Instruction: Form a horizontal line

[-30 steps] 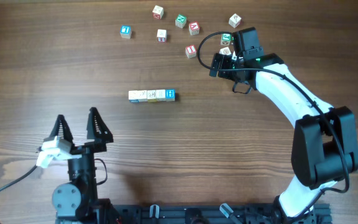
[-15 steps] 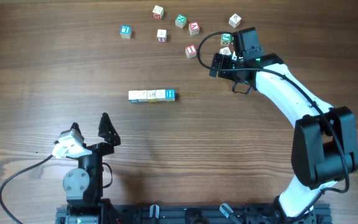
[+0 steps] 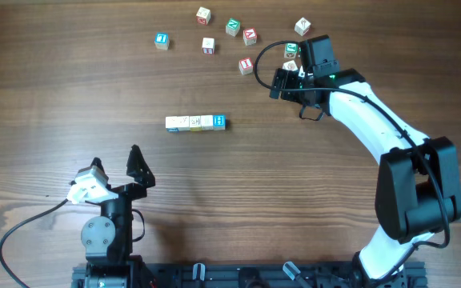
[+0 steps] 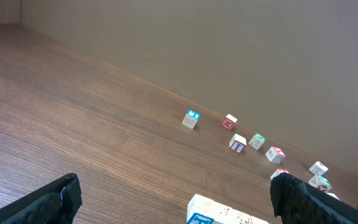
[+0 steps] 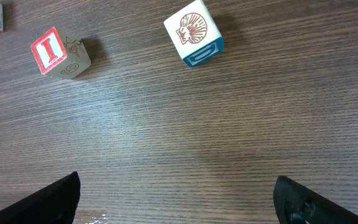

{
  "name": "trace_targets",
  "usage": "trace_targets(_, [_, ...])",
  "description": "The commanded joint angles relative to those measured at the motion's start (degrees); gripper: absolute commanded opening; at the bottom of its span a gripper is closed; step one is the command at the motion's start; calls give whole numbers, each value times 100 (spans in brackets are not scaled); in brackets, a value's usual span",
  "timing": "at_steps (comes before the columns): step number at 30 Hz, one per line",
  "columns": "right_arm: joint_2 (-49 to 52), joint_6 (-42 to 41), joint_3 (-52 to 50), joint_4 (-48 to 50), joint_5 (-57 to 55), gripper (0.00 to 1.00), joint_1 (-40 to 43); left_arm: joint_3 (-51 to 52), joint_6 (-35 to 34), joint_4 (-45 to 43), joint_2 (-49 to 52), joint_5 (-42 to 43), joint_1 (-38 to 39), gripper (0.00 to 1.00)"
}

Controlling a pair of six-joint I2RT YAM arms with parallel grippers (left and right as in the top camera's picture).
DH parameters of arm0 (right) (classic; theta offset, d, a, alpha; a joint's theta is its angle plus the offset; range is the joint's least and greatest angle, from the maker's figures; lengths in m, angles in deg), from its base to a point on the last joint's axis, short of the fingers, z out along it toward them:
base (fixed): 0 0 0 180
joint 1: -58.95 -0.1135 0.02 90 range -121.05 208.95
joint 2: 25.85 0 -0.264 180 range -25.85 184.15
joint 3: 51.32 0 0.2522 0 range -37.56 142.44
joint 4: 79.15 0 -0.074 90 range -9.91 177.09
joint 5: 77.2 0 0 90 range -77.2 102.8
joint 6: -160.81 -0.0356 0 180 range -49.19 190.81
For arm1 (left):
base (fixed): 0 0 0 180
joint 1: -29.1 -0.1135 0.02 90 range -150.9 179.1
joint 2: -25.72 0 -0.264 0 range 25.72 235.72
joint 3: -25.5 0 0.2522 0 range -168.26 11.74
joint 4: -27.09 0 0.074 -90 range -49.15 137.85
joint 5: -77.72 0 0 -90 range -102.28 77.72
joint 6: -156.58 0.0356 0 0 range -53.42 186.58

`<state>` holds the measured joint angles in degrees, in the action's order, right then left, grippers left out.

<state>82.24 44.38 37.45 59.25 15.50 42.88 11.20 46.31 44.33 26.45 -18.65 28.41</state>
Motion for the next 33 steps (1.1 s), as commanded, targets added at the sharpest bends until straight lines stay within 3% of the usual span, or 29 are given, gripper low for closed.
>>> trace_targets(1, [-63, 81, -24, 17, -74, 100, -13, 22, 31, 4, -57, -35, 33, 100])
trace_targets(26, [-87, 81, -24, 17, -76, 100, -13, 22, 31, 4, -57, -37, 33, 100])
trace_targets(33, [-874, 81, -42, 13, -76, 100, -13, 20, 31, 4, -57, -35, 33, 100])
